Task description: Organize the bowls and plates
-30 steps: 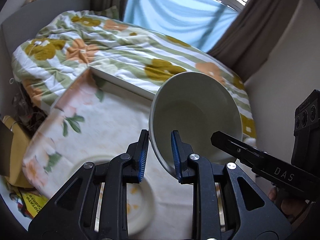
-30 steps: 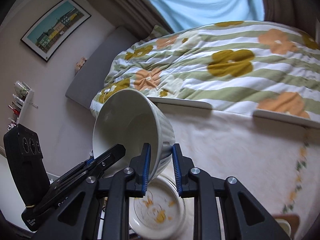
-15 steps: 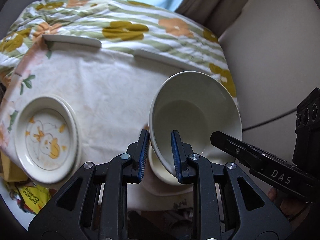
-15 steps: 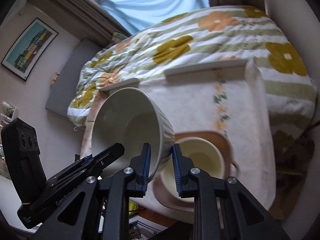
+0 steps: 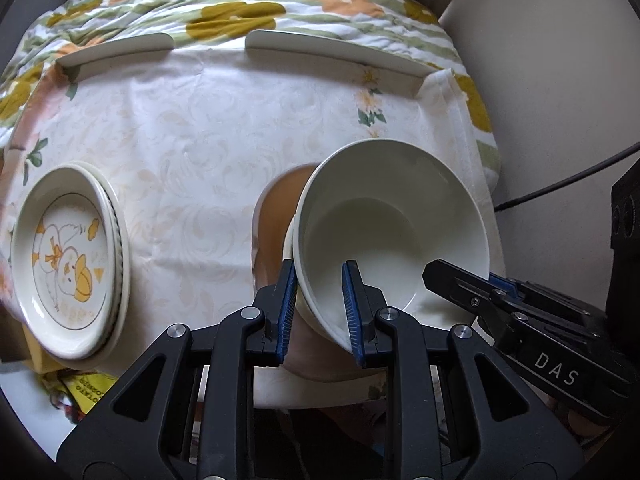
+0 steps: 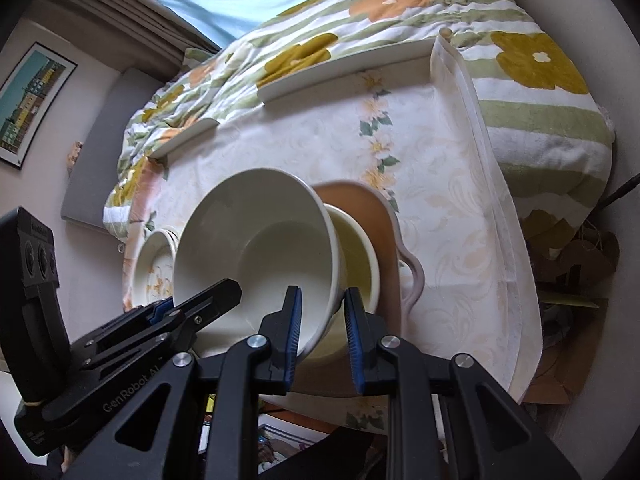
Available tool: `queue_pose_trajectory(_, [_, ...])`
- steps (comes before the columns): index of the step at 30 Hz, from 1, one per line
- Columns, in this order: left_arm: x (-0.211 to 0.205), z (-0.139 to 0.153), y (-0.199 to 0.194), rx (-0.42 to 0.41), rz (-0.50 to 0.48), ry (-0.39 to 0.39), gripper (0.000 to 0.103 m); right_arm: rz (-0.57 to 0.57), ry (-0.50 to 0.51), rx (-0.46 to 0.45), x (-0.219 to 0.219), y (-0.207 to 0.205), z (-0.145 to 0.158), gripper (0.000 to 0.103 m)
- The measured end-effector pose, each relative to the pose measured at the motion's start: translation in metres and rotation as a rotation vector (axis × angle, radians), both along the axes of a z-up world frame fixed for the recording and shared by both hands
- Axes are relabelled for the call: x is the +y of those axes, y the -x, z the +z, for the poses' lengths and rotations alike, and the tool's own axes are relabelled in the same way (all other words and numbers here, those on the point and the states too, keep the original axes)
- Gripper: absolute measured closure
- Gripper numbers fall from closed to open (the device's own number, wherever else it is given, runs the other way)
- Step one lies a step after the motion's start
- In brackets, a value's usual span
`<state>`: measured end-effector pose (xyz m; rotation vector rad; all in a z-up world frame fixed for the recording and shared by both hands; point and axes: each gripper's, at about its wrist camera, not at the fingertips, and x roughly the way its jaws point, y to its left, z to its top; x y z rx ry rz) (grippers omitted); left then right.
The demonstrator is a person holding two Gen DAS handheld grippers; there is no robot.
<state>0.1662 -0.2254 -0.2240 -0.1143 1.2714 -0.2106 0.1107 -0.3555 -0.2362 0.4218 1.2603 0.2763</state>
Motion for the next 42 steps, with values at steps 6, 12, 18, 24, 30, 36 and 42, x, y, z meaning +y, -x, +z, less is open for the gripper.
queue_pose_trajectory(6, [-0.01,-0.008,-0.001,0.006,-0.038,-0.059,0.083,0.026,0.062,-0.001,0.002,0.003,-0.006,0.083])
queue_pose_trajectory(12, [-0.015,-0.012,-0.001,0.002,-0.056,-0.081,0.083,0.051,0.133,-0.013,0.008,0.005,-0.008,0.083])
queue_pose_trajectory(18, [-0.021,-0.011,-0.001,-0.002,-0.08,-0.118,0.083,0.035,0.12,-0.007,0.004,0.004,-0.008,0.083])
queue_pose_trajectory(24, [-0.026,-0.011,-0.001,-0.006,-0.104,-0.168,0.083,0.017,0.103,0.001,0.003,0.005,-0.008,0.083])
queue_pose_trajectory(30, [-0.026,-0.012,-0.003,-0.004,-0.114,-0.207,0.082,0.006,0.093,0.001,0.003,0.007,-0.007,0.083])
queue_pose_trajectory(36, [-0.025,-0.012,-0.003,0.002,-0.123,-0.2,0.082,-0.014,0.067,-0.003,0.0,0.009,-0.008,0.083])
queue_pose_trajectory(42, [-0.014,0.01,0.0,-0.022,-0.119,-0.179,0.082,-0.036,0.054,-0.036,-0.006,0.014,0.006,0.083])
